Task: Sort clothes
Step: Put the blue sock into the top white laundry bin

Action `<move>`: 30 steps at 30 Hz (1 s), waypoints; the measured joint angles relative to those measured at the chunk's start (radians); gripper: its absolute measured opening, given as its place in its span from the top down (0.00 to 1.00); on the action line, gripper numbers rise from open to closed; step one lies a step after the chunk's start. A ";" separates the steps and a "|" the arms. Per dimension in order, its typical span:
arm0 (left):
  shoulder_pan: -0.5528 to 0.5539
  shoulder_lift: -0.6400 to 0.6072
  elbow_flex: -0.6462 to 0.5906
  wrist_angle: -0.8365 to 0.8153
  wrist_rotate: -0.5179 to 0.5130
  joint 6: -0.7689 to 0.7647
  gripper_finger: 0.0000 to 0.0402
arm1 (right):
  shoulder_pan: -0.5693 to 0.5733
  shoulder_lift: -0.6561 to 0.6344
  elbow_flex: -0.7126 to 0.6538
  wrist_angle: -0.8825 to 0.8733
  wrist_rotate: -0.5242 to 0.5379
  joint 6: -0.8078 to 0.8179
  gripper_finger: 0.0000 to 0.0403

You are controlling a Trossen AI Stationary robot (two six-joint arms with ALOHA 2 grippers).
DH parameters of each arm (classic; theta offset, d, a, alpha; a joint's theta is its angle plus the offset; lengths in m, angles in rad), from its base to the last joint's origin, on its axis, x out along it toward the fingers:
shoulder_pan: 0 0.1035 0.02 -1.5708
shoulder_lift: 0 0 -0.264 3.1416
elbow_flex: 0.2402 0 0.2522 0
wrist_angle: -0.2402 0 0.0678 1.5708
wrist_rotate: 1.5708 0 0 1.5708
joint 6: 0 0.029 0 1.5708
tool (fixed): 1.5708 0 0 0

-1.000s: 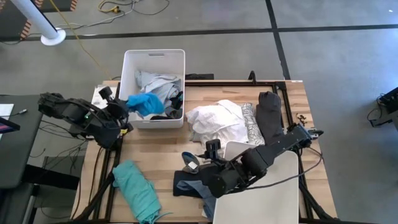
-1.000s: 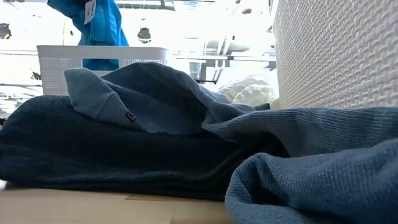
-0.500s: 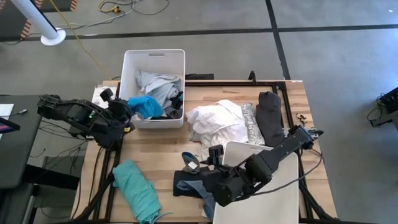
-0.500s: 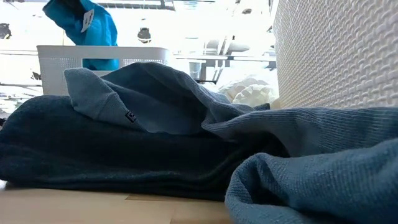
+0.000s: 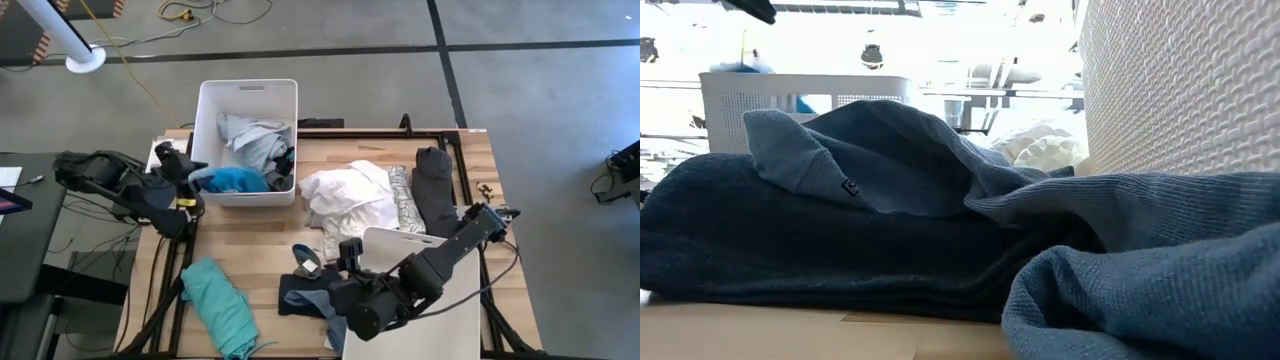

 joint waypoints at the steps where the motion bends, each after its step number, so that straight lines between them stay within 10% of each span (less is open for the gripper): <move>1: 0.000 -0.006 0.000 0.007 0.006 0.004 0.61 | 0.000 0.000 0.000 0.000 0.000 0.003 0.40; 9: 0.000 -0.011 0.000 0.035 0.011 0.039 0.61 | 0.010 0.000 0.000 -0.005 0.002 0.007 0.40; 16: -0.022 0.017 0.000 0.257 0.220 0.205 0.61 | 0.025 0.000 0.000 -0.041 0.002 0.015 0.40; 30: -0.208 0.286 0.000 0.371 0.293 0.358 0.61 | 0.046 0.000 0.000 -0.056 -0.005 0.026 0.40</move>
